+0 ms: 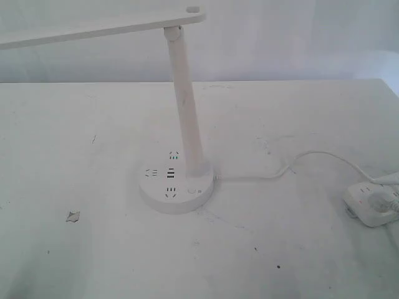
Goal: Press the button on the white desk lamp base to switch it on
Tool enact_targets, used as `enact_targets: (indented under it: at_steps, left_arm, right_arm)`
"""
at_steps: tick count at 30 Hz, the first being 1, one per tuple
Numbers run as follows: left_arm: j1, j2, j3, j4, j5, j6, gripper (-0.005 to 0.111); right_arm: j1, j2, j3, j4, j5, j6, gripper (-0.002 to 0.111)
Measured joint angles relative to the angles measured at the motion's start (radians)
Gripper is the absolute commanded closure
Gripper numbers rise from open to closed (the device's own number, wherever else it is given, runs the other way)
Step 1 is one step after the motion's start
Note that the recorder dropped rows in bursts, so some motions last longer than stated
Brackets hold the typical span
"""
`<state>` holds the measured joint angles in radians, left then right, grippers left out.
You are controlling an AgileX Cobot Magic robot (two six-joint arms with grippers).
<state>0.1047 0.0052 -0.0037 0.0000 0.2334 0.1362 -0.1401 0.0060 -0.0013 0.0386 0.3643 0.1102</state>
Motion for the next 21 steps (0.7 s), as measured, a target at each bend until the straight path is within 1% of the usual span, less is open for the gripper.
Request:
enact_targets:
  at_steps: [21]
  left_arm:
    - [0.000, 0.000, 0.000, 0.000, 0.000, 0.000, 0.107]
  right_arm:
    - [0.000, 0.000, 0.000, 0.000, -0.010, 0.000, 0.108]
